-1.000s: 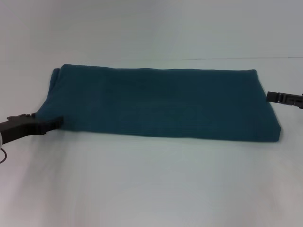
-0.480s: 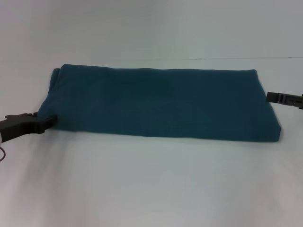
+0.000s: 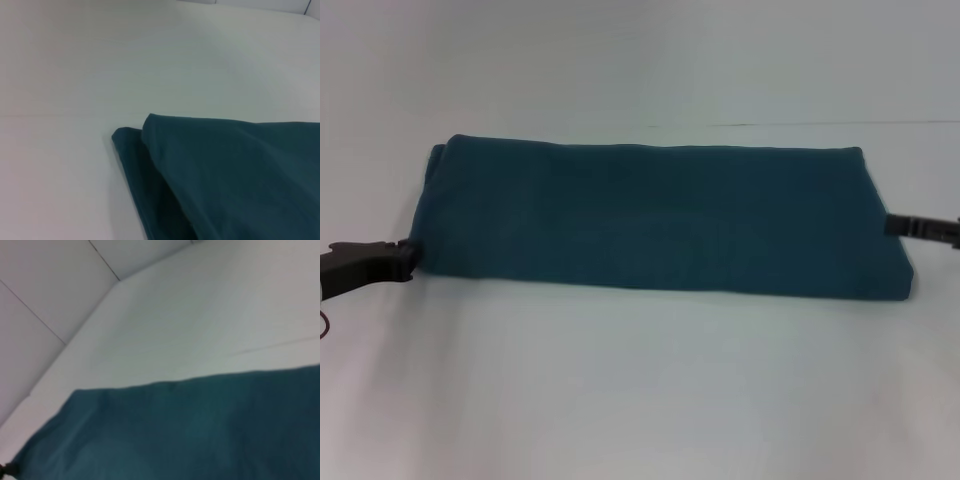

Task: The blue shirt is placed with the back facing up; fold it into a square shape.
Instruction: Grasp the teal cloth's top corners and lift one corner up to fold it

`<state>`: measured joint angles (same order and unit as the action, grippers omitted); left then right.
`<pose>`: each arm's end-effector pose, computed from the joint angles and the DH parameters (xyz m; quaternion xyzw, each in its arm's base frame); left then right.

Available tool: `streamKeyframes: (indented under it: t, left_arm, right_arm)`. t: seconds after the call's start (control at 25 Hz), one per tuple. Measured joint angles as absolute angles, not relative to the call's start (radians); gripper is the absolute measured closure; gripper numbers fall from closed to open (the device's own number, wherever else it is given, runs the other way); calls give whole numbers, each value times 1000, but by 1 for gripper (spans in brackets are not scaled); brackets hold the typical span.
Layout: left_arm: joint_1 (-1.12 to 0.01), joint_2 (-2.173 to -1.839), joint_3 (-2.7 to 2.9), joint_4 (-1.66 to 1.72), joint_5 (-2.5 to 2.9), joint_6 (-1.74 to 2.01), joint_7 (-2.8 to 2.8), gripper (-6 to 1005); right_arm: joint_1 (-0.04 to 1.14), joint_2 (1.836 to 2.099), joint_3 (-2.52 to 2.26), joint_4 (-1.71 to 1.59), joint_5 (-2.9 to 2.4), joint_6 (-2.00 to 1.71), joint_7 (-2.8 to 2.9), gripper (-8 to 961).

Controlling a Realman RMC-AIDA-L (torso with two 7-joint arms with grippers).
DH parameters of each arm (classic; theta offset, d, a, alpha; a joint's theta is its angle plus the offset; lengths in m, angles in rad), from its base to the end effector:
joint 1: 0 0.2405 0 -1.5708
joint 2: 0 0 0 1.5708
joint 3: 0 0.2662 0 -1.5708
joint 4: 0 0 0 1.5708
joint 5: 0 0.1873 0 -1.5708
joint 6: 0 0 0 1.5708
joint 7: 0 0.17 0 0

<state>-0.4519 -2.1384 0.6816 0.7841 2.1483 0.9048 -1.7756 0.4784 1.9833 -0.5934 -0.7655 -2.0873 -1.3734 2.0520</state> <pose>-0.3415 0.3708 0.0003 -0.8007 -0.4354 -0.1198 0.3936 0.3116 0.3559 0.0439 -0.7933 0.5154 0.2245 0.2337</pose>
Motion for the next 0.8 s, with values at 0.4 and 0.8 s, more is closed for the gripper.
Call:
streamKeyframes:
  t: [0.4, 0.8]
  left_arm:
    - [-454, -2138, 681, 784, 2150, 910, -1776, 983]
    - [-456, -2138, 681, 784, 2150, 911, -1776, 996]
  right_arm:
    - [477, 1971, -591, -761, -2192, -1368, 2139, 83]
    - [473, 1967, -590, -704, -2229, -1330, 2145, 94]
